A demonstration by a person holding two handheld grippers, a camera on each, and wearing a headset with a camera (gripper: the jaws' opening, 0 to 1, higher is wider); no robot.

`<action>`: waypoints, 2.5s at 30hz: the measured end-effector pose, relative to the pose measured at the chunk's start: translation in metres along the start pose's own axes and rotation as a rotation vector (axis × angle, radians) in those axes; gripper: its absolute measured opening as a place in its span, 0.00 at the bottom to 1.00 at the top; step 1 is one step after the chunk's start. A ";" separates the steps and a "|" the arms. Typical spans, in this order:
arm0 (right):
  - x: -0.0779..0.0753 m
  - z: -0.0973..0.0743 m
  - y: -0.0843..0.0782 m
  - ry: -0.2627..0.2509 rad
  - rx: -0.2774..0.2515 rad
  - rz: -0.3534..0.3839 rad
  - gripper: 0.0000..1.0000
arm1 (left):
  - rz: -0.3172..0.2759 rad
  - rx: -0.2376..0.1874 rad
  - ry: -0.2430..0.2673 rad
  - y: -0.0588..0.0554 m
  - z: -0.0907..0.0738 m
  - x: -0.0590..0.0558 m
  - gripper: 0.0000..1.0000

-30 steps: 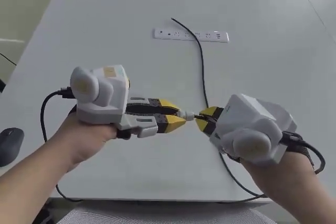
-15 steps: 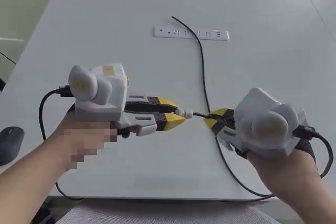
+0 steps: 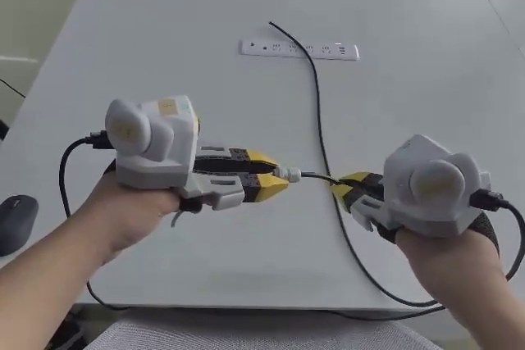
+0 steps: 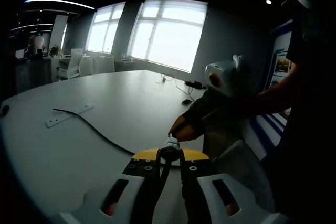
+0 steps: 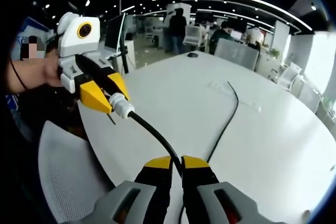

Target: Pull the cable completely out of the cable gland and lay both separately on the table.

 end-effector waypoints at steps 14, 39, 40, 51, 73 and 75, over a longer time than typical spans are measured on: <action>-0.012 0.008 -0.045 -0.008 0.076 0.298 0.02 | 0.005 0.006 -0.003 -0.001 0.001 -0.001 0.15; -0.015 0.001 -0.041 -0.022 0.042 0.255 0.03 | -0.004 0.004 0.001 -0.002 -0.001 -0.002 0.15; -0.016 0.001 -0.041 -0.020 0.042 0.251 0.03 | -0.005 0.002 0.001 -0.002 -0.001 -0.002 0.15; -0.015 -0.010 -0.026 -0.036 0.038 0.031 0.09 | -0.010 -0.005 0.014 -0.002 -0.003 0.000 0.15; 0.028 -0.009 0.051 0.036 -0.049 -0.515 0.20 | 0.000 0.005 0.001 0.000 0.002 -0.003 0.15; 0.028 -0.009 0.052 0.033 -0.055 -0.527 0.17 | 0.001 0.004 0.003 0.000 0.002 -0.003 0.15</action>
Point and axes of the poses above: the centre of the closed fingertips' face, and the gripper's own axes: z roughly forward along the fingers, x roughly to its left, y roughly out of its top, the point moved 2 cm from there along -z, roughly backward along the fingers, and after that the axes turned 15 degrees about -z, right-handed, at the moved point
